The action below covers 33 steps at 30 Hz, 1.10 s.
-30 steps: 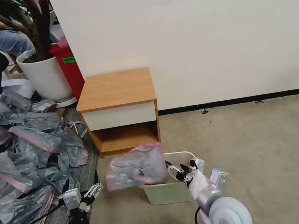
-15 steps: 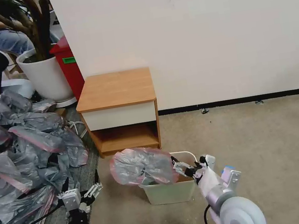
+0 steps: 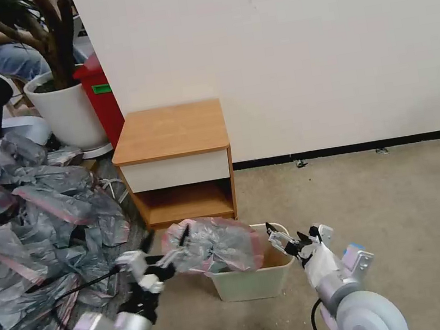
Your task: Pick up the garbage bag from the table and place it over the trash can.
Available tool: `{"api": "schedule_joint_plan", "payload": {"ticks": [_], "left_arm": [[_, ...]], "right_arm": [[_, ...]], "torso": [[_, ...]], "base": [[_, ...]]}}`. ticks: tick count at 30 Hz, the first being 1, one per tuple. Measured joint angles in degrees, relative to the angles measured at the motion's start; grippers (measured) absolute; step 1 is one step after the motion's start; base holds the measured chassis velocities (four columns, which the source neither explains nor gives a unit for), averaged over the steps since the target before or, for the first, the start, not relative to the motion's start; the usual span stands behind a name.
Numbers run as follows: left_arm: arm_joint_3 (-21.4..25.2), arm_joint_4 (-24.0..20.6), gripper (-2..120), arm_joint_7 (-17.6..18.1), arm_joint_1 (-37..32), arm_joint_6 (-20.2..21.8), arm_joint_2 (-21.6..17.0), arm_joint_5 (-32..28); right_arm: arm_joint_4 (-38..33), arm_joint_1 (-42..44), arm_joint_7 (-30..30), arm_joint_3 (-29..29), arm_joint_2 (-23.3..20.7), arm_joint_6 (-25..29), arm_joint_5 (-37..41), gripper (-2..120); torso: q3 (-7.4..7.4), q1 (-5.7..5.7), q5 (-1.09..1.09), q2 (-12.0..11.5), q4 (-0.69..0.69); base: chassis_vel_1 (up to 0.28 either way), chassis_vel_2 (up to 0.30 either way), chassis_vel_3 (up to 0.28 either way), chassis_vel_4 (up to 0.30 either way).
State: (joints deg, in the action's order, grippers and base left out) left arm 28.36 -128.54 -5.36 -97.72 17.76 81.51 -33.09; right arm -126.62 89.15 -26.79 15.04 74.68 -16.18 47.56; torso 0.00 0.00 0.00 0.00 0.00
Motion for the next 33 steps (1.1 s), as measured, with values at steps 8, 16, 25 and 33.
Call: {"api": "schedule_joint_plan", "payload": {"ticks": [8, 16, 25, 33], "left_arm": [[-3.59, 1.99, 100, 9.65, 3.9, 5.75, -0.15, 0.19], [-4.35, 2.79, 100, 13.12, 4.76, 8.58, -1.08, 1.64], [-5.45, 3.95, 91, 14.28, 5.84, 9.81, -3.07, 1.92], [-6.28, 4.87, 73, 15.56, 6.88, 10.68, -4.56, 1.86]], "right_arm": [[1.1, 1.3, 0.17, -0.26, 0.98, 1.23, -1.81, 97], [1.98, 1.63, 0.3, -0.49, 1.62, 1.94, -2.71, 97], [2.56, 1.84, 0.33, -0.67, 1.92, 2.23, -3.24, 94], [2.99, 2.2, 0.36, -0.7, 1.89, 2.95, -3.74, 89]], "torso": [[0.0, 0.0, 0.0, 0.0, 0.0], [0.0, 0.0, 0.0, 0.0, 0.0], [0.0, 0.0, 0.0, 0.0, 0.01], [0.0, 0.0, -0.01, 0.0, 0.0]], "base": [[0.0, 0.0, 0.0, 0.0], [0.0, 0.0, 0.0, 0.0], [0.0, 0.0, 0.0, 0.0], [0.0, 0.0, 0.0, 0.0]]}}
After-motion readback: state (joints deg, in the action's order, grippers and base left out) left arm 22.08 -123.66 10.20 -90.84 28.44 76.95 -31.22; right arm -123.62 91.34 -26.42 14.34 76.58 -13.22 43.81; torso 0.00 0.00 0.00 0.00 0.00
